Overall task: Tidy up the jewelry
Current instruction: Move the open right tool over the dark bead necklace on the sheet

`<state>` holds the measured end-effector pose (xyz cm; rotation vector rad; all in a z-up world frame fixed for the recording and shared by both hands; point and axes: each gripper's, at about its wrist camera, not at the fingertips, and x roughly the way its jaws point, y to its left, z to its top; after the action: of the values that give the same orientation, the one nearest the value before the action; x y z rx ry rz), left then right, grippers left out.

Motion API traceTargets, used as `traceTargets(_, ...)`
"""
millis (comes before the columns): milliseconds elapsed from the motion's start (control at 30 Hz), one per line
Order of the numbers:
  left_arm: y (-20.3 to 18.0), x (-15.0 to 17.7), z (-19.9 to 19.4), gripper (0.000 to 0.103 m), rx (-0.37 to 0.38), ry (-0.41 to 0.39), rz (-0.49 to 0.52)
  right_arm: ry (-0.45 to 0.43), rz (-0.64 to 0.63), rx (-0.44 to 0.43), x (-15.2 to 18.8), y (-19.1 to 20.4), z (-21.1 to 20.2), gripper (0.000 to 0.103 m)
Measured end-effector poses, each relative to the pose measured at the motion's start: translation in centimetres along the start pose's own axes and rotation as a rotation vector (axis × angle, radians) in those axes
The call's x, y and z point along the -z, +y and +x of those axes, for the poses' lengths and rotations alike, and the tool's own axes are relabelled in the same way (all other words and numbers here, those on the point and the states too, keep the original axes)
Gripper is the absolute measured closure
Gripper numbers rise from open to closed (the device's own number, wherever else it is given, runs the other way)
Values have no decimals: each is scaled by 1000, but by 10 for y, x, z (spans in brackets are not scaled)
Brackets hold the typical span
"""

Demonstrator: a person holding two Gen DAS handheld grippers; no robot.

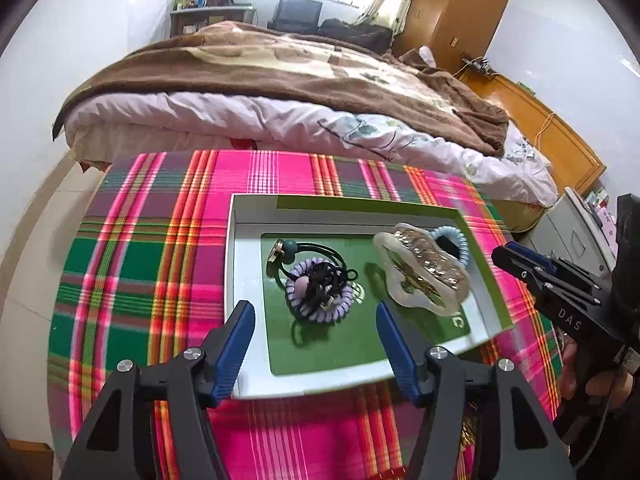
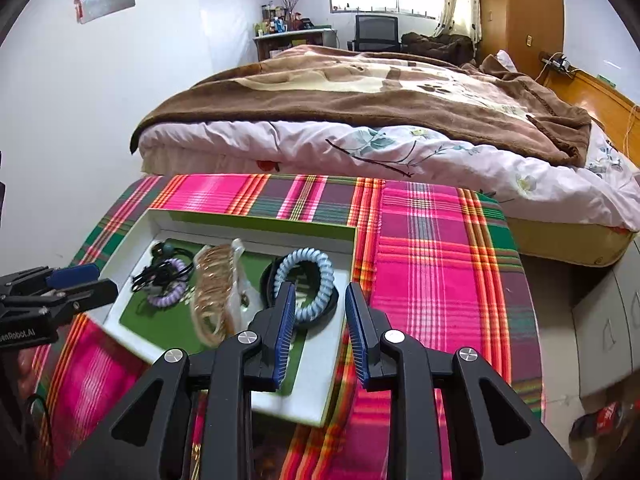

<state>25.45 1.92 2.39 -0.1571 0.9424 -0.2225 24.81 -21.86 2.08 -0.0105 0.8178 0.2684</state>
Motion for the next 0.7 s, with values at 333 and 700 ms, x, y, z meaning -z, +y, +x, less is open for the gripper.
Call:
traceTargets(333, -6, 39, -50, 33, 28, -58, -5, -34, 22, -76, 44, 3, -41, 64)
traceTargets(700, 2, 93, -67, 32, 38, -41, -35, 10, 8, -161, 82, 21, -38, 56)
